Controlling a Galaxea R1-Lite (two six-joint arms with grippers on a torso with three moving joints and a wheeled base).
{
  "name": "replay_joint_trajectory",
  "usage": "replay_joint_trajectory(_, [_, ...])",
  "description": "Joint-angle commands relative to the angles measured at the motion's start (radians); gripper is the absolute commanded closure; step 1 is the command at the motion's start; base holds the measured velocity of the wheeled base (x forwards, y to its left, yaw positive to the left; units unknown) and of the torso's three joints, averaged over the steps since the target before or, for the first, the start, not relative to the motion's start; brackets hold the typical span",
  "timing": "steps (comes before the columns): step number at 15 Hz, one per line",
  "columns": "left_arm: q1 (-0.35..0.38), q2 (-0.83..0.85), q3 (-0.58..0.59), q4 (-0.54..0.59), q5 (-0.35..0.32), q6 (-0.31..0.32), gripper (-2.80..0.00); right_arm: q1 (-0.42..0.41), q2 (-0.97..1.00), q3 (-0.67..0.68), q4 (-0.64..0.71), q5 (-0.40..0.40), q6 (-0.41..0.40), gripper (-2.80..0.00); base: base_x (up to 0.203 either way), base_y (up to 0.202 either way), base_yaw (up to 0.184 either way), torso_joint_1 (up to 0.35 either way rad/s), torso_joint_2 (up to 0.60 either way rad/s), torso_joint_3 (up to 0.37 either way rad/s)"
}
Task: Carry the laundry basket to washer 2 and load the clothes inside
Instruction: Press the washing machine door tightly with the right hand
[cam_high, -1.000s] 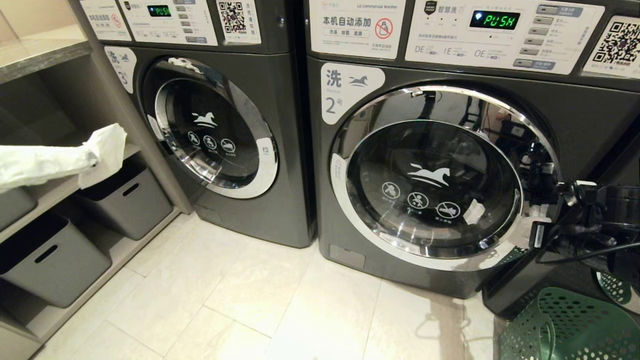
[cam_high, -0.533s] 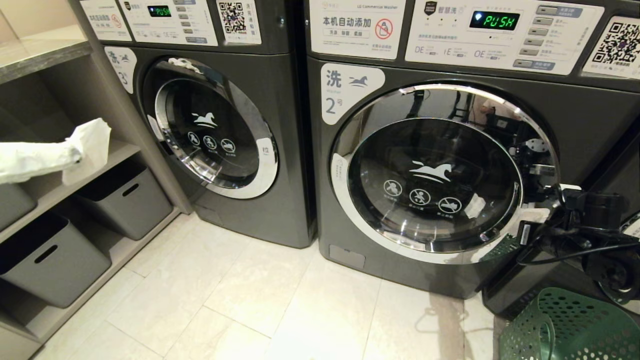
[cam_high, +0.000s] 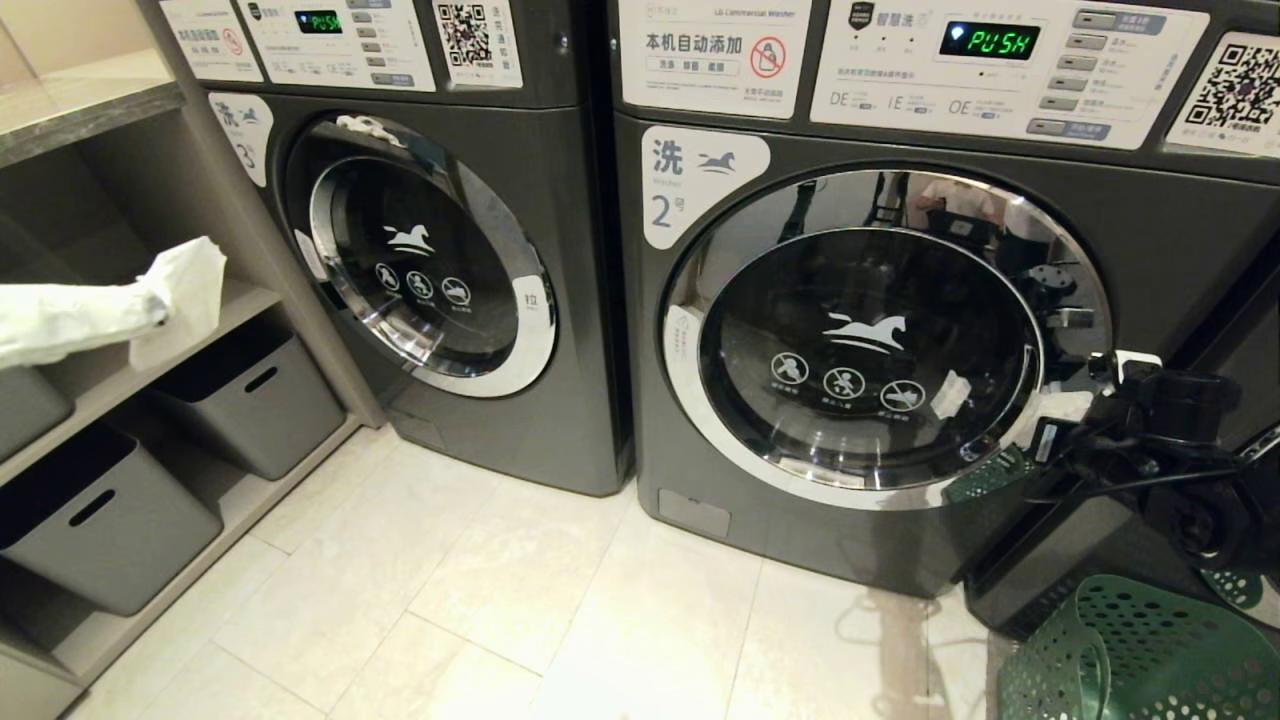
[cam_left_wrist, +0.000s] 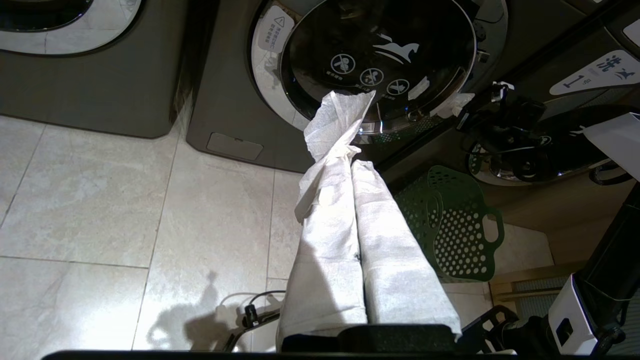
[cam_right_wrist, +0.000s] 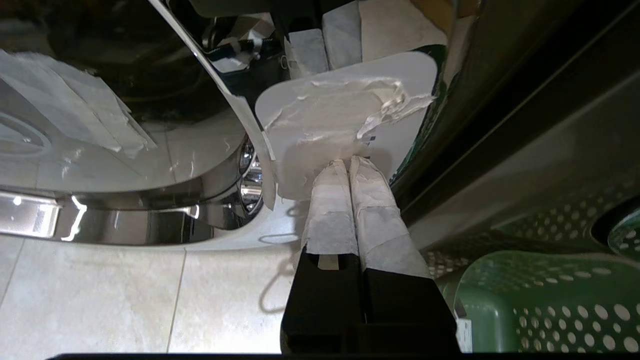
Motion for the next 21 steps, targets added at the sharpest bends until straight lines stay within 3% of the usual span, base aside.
replay_joint_trajectory(1, [0.0, 0.007, 0.002, 0.001, -0.001, -0.002, 0.0, -0.004, 0.031, -0.041, -0.005, 0.0, 0.003, 0.0, 0.0, 0.0, 0.0, 0.0, 0.0, 0.0])
replay_joint_trajectory(8, [0.0, 0.01, 0.003, 0.003, 0.0, -0.002, 0.0, -0.004, 0.057, -0.073, -0.007, 0.008, 0.053, 0.0, 0.0, 0.0, 0.0, 0.0, 0.0, 0.0])
replay_joint_trajectory(21, [0.0, 0.002, 0.003, 0.006, 0.002, -0.002, 0.0, -0.004, 0.116, -0.166, -0.008, 0.022, 0.072, 0.0, 0.0, 0.0, 0.0, 0.0, 0.0, 0.0])
